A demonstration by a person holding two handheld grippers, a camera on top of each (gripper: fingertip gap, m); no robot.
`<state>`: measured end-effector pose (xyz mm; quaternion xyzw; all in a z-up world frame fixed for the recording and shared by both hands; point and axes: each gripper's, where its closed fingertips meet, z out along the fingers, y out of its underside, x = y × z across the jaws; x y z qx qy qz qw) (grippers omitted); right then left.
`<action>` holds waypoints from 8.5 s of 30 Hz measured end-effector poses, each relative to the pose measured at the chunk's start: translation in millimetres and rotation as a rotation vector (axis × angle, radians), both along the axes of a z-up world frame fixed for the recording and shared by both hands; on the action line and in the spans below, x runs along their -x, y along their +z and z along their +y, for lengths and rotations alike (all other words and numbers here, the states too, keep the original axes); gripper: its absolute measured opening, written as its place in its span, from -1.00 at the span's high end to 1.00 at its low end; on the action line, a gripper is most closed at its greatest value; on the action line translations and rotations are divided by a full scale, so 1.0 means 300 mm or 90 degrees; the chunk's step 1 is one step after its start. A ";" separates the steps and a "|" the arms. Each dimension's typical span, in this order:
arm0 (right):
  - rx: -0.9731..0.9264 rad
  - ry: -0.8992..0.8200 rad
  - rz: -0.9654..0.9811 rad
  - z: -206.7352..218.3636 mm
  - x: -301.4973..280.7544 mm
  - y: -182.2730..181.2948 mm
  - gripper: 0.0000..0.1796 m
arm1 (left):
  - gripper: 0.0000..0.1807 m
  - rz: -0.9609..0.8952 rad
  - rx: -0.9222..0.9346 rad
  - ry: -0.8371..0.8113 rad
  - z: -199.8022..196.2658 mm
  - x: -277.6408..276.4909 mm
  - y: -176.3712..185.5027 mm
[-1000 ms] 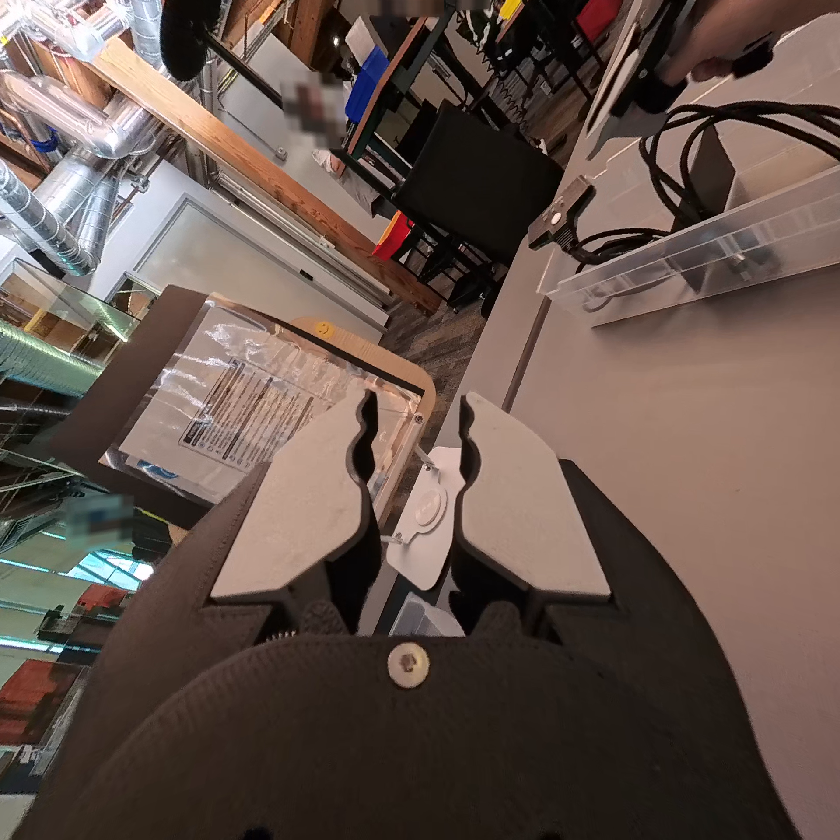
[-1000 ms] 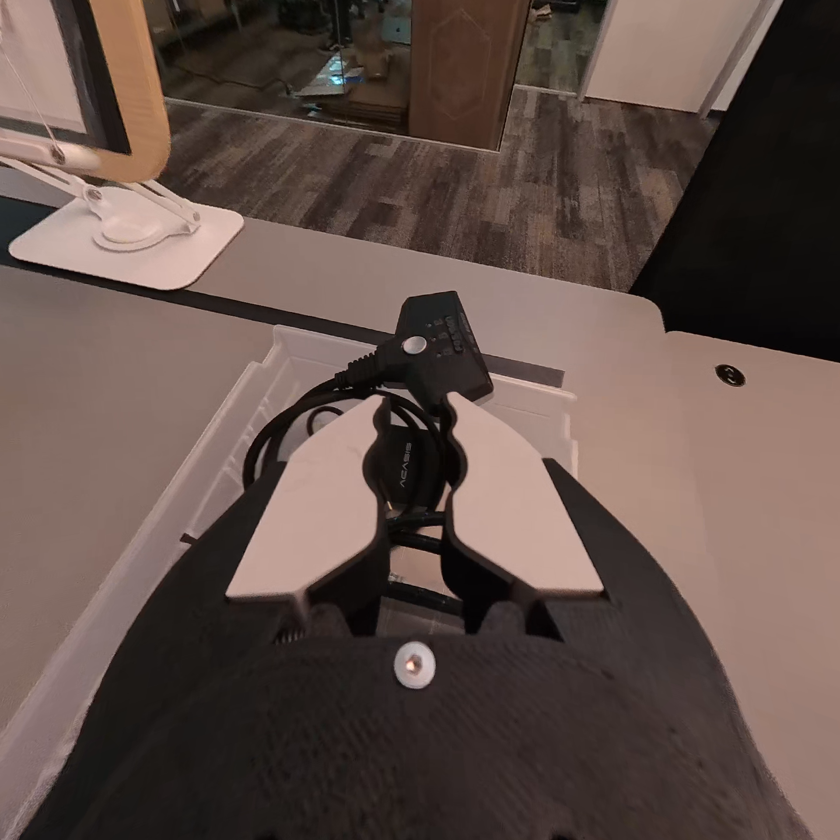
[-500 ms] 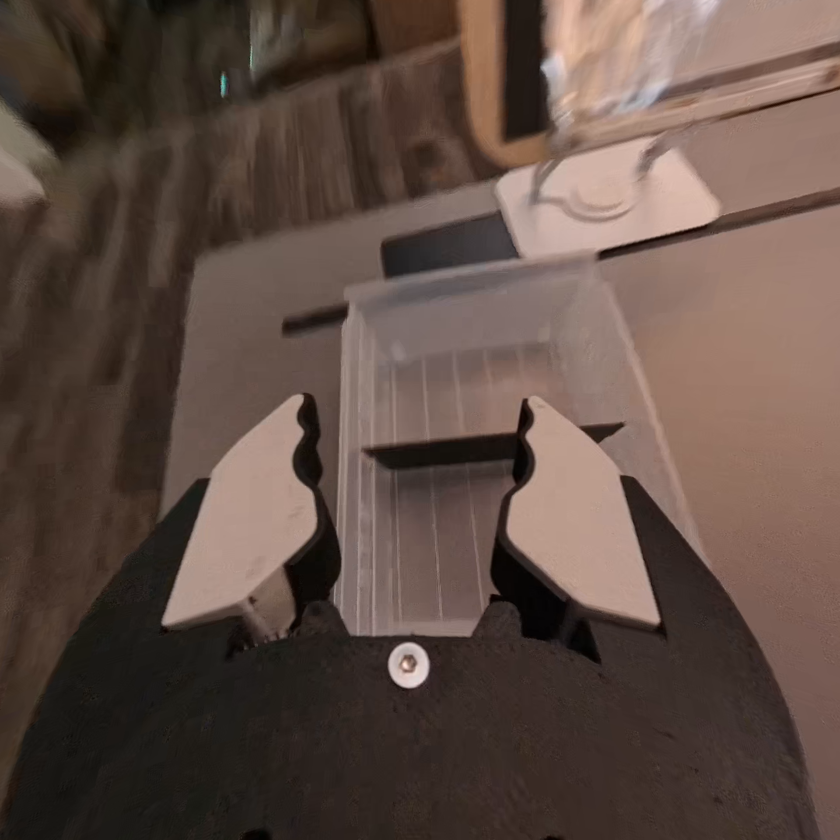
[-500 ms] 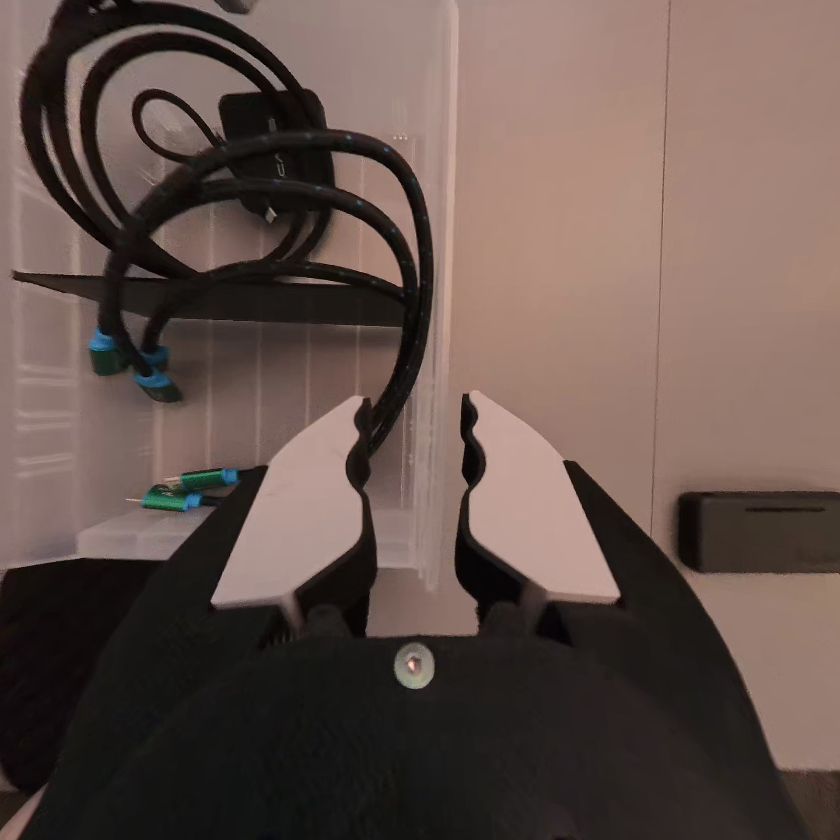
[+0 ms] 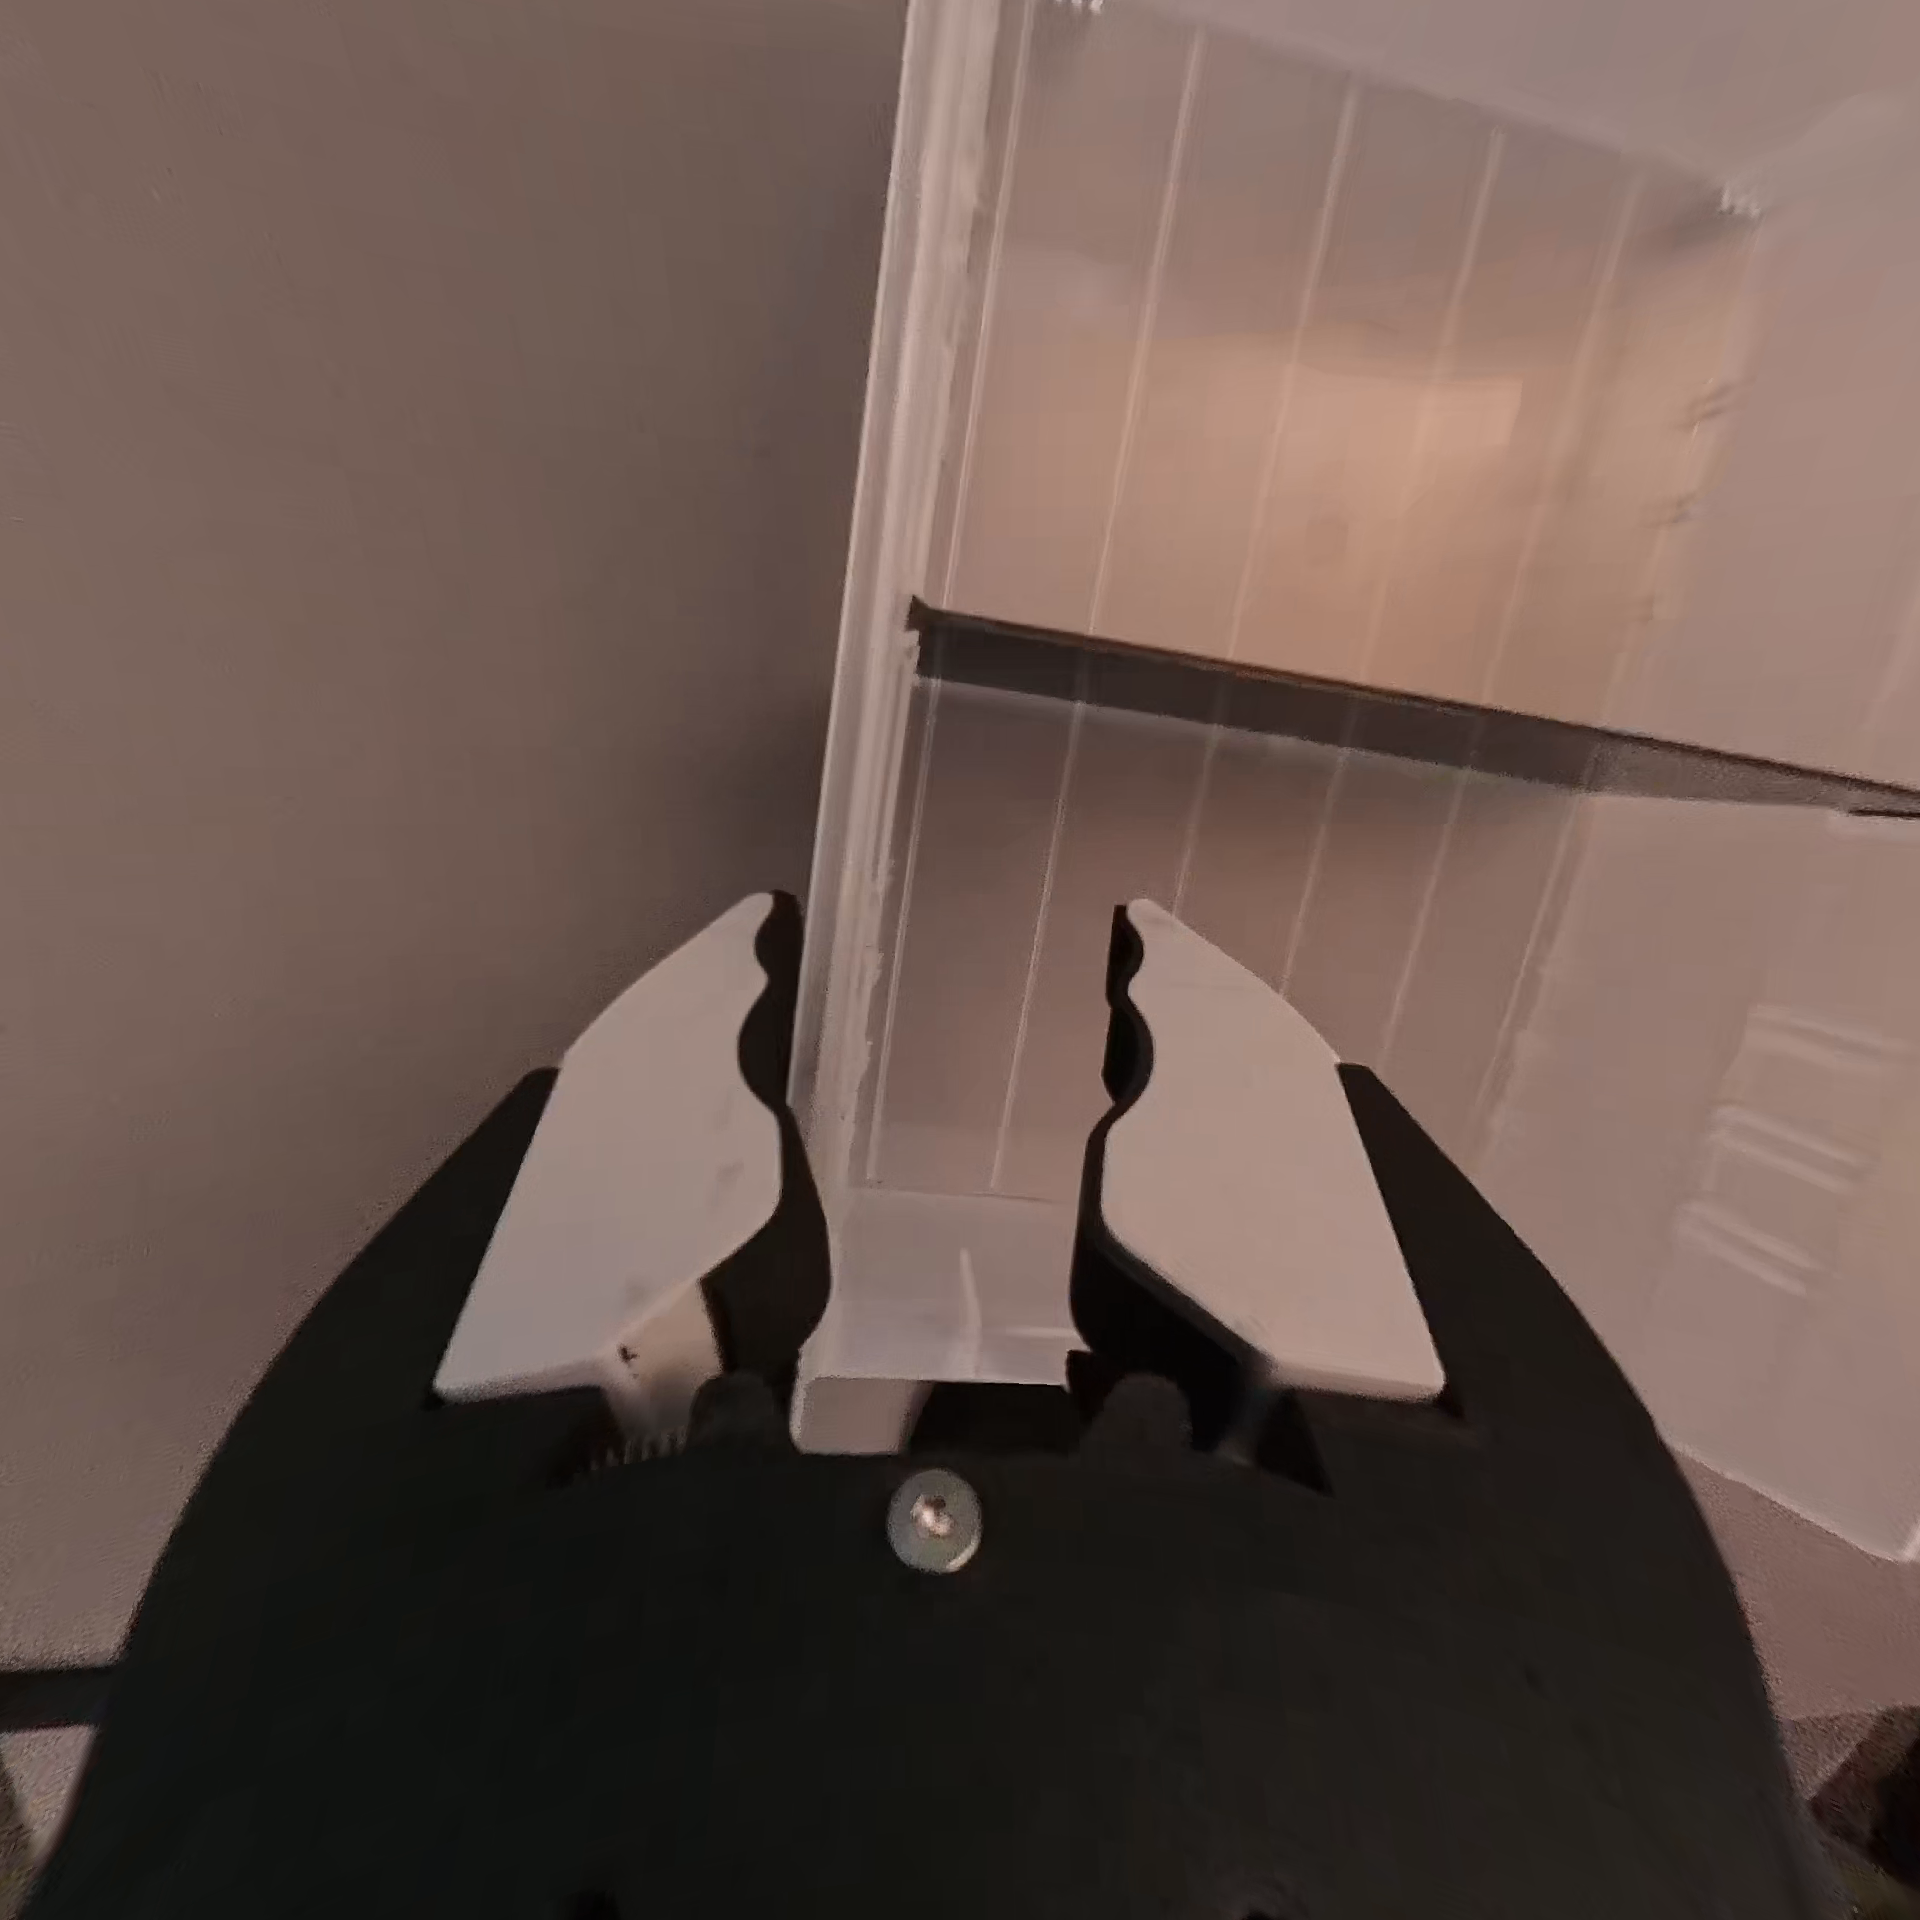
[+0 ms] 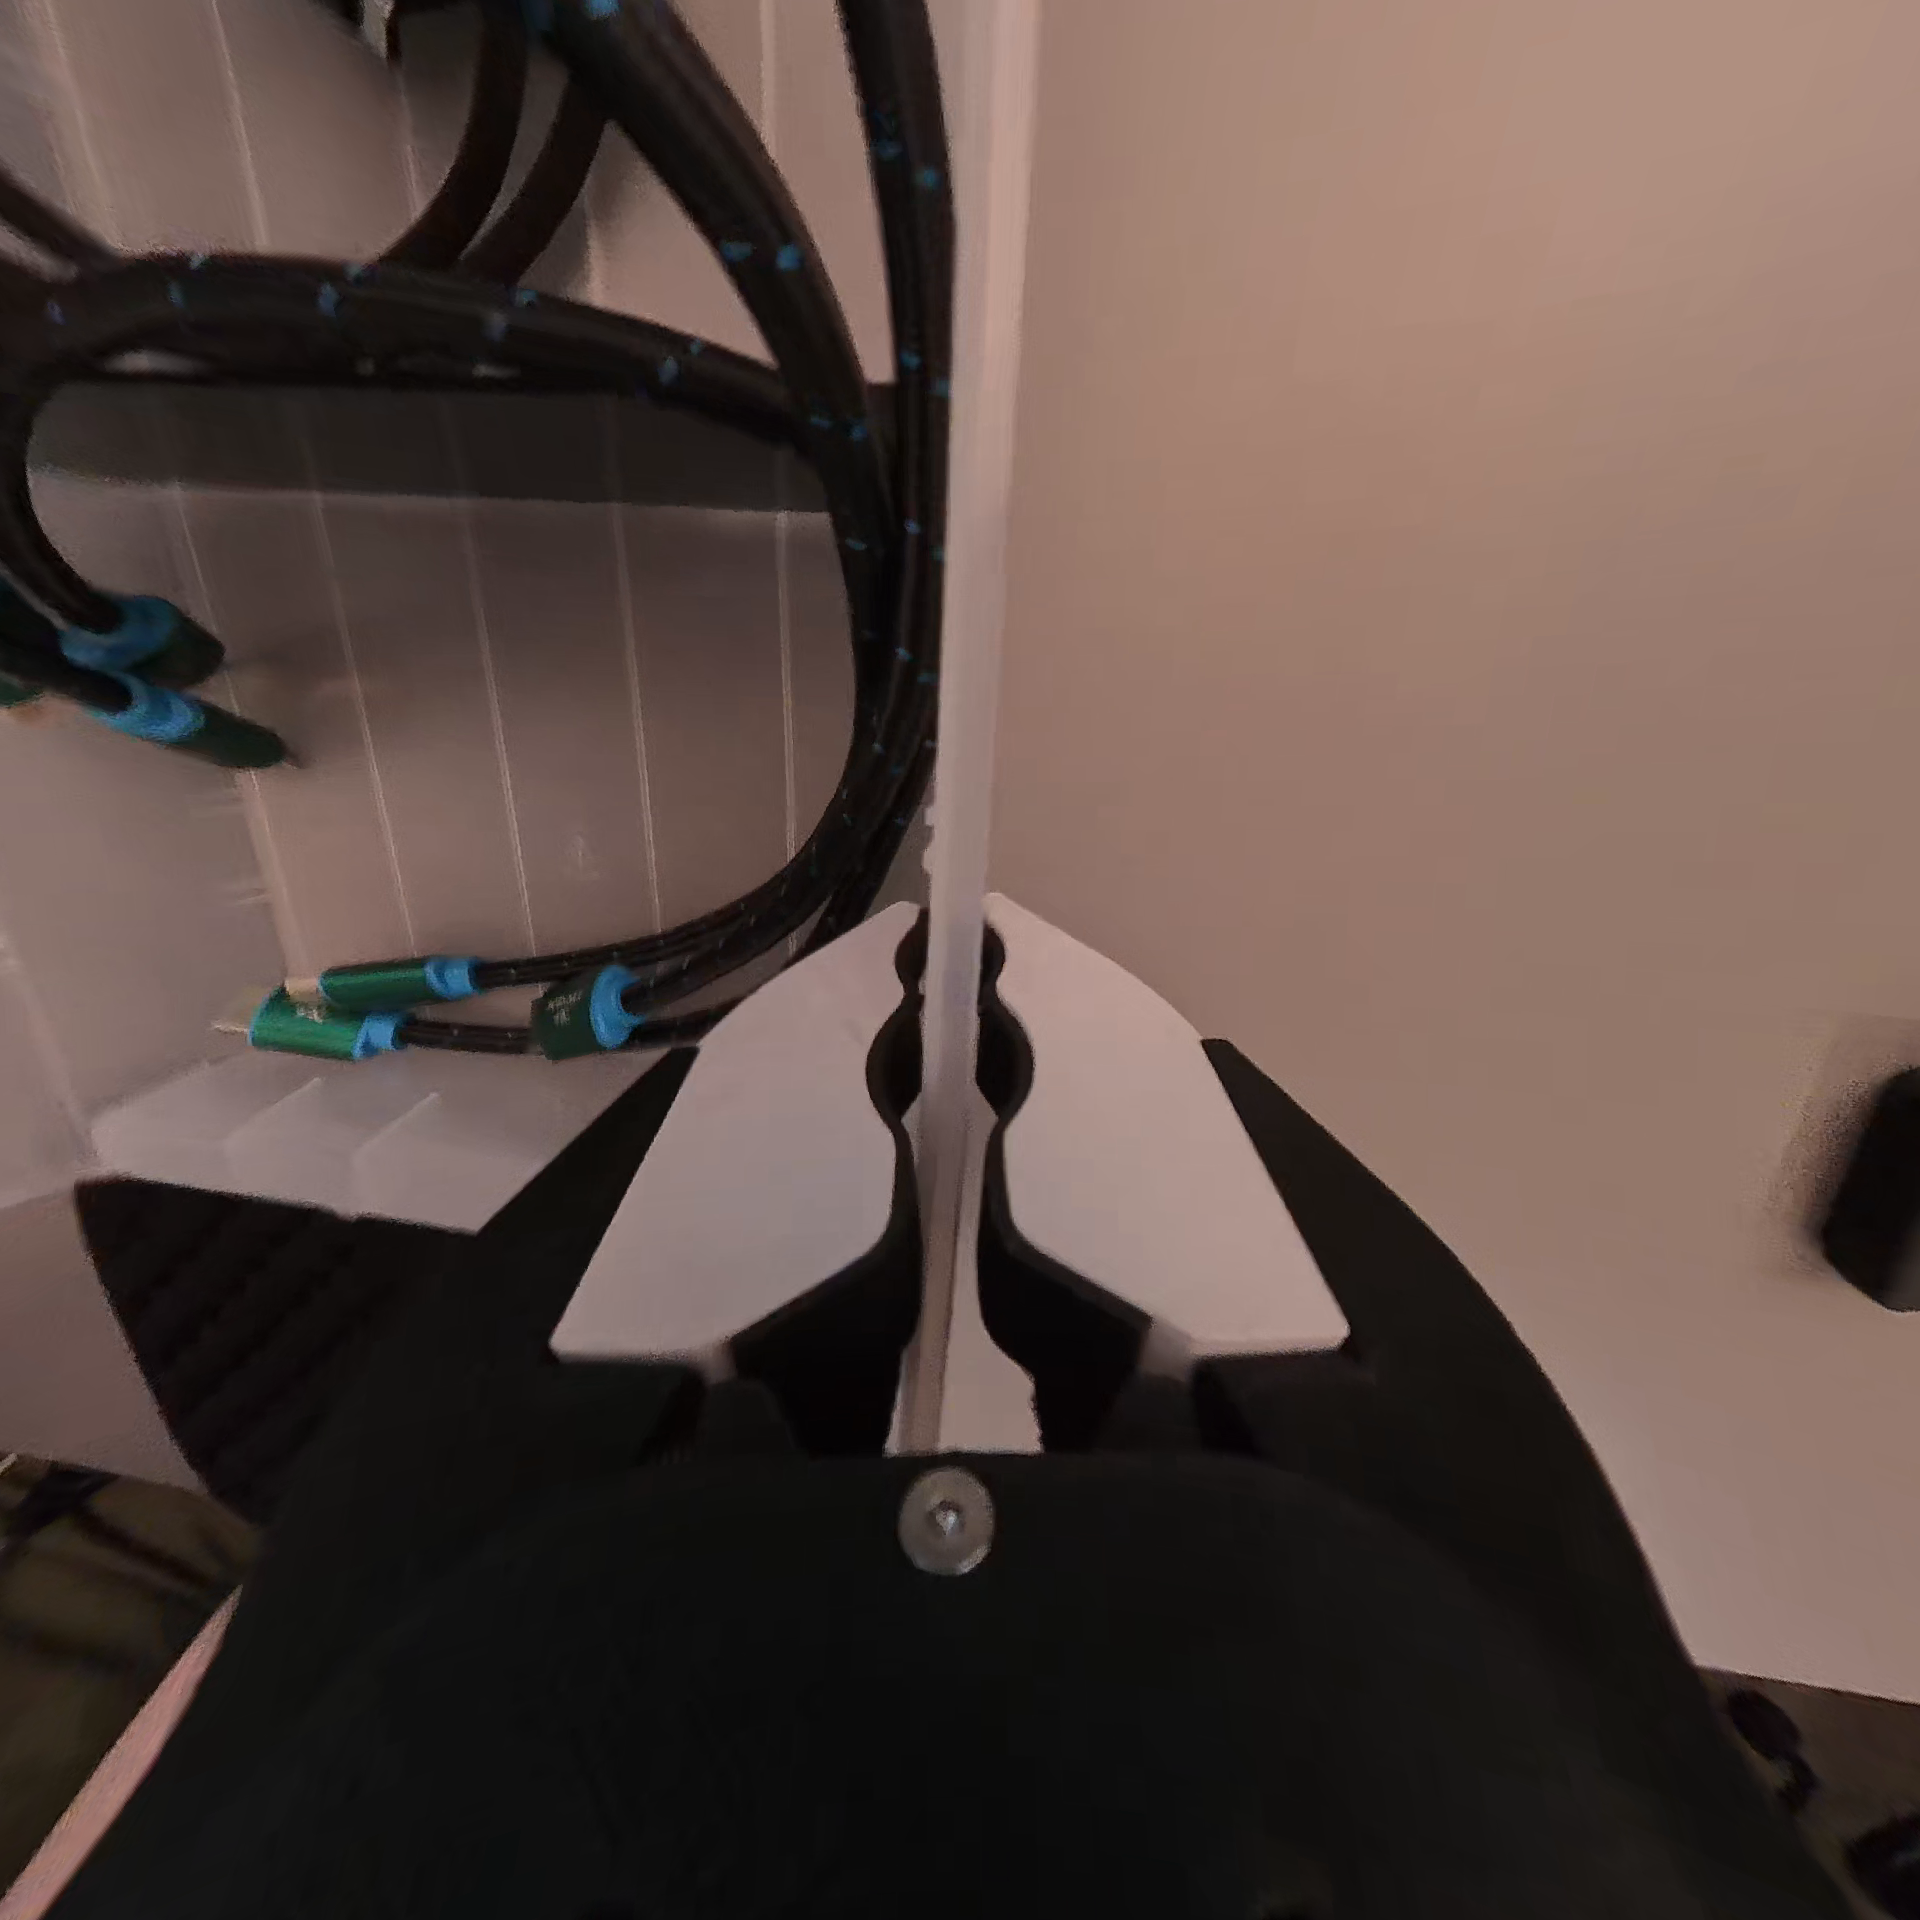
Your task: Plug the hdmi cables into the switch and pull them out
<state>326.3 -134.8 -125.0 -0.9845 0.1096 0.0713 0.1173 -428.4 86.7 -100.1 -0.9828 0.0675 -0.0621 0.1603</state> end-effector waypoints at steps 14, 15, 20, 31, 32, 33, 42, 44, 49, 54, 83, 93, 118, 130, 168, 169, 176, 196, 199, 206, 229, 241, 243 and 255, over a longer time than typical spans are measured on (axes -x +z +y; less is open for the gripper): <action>0.119 0.118 -0.005 0.022 0.193 0.009 0.91 | 0.85 0.105 0.154 -0.301 -0.121 -0.270 -0.058; 0.121 0.122 -0.004 0.030 0.205 0.010 0.90 | 0.85 0.112 0.160 -0.311 -0.125 -0.285 -0.058; 0.136 0.151 0.001 0.070 0.279 0.013 0.87 | 0.78 0.161 0.182 -0.364 -0.153 -0.355 -0.057; 0.180 0.212 -0.008 0.144 0.466 0.016 0.80 | 0.64 0.240 0.217 -0.427 -0.214 -0.485 -0.055; 0.187 0.218 -0.015 0.145 0.477 0.016 0.79 | 0.62 0.248 0.222 -0.422 -0.219 -0.491 -0.055; 0.193 0.226 -0.022 0.145 0.489 0.016 0.76 | 0.61 0.257 0.227 -0.415 -0.223 -0.494 -0.054; 0.189 0.260 0.010 0.160 0.547 0.022 0.71 | 0.48 0.257 0.265 -0.445 -0.295 -0.541 -0.050; 0.166 0.259 0.021 0.171 0.549 0.038 0.72 | 0.48 0.241 0.280 -0.445 -0.314 -0.548 -0.048; 0.078 0.232 -0.050 0.208 0.490 0.124 0.70 | 0.53 0.205 0.298 -0.438 -0.328 -0.555 -0.046; -0.024 0.188 -0.154 0.235 0.463 0.265 0.70 | 0.83 0.118 0.313 -0.371 -0.299 -0.566 -0.045; -0.166 0.447 0.019 0.374 1.383 0.223 0.51 | 0.90 0.016 0.338 -0.308 -0.344 -0.500 -0.002; -0.110 0.369 -0.049 0.434 1.344 0.161 0.57 | 0.82 -0.030 0.206 -0.297 -0.334 -0.490 0.122; 0.002 0.359 -0.022 0.487 1.465 0.027 0.60 | 0.83 0.001 0.078 -0.330 -0.350 -0.535 0.234; 0.054 0.342 0.029 0.481 1.467 -0.029 0.89 | 0.84 -0.004 0.018 -0.326 -0.336 -0.543 0.286; -0.381 -0.363 0.241 0.005 0.001 0.378 0.93 | 0.24 -0.480 -0.248 -0.449 -0.244 -1.306 0.465; -0.378 -0.385 0.251 -0.021 -0.034 0.348 0.93 | 0.23 -0.454 -0.203 -0.466 -0.254 -1.331 0.399; -0.301 -0.461 0.265 -0.117 -0.155 0.166 0.91 | 0.22 -0.344 -0.036 -0.532 -0.328 -1.426 0.120; -0.028 -0.243 0.184 -0.048 -0.002 -0.038 0.83 | 0.92 -0.116 0.004 -0.487 -0.130 -1.058 0.071; -0.008 -0.220 0.158 -0.038 0.011 -0.036 0.80 | 0.96 -0.037 -0.036 -0.419 -0.021 -0.900 0.073; 0.025 -0.157 0.132 0.013 0.060 -0.043 0.90 | 0.94 -0.095 0.002 -0.310 0.035 -0.615 0.079; 0.097 -0.014 0.009 0.181 0.125 -0.041 0.93 | 0.92 -0.170 -0.053 0.039 0.025 -0.025 0.091; 0.089 0.024 0.001 0.197 0.114 -0.040 0.94 | 0.91 -0.186 -0.069 0.133 -0.009 0.106 0.095; 0.090 0.032 0.001 0.206 0.108 -0.040 0.94 | 0.91 -0.180 -0.048 0.123 -0.037 0.101 0.093; 0.096 0.034 0.004 0.216 0.123 -0.040 0.94 | 0.93 -0.122 -0.031 0.087 -0.041 0.084 0.089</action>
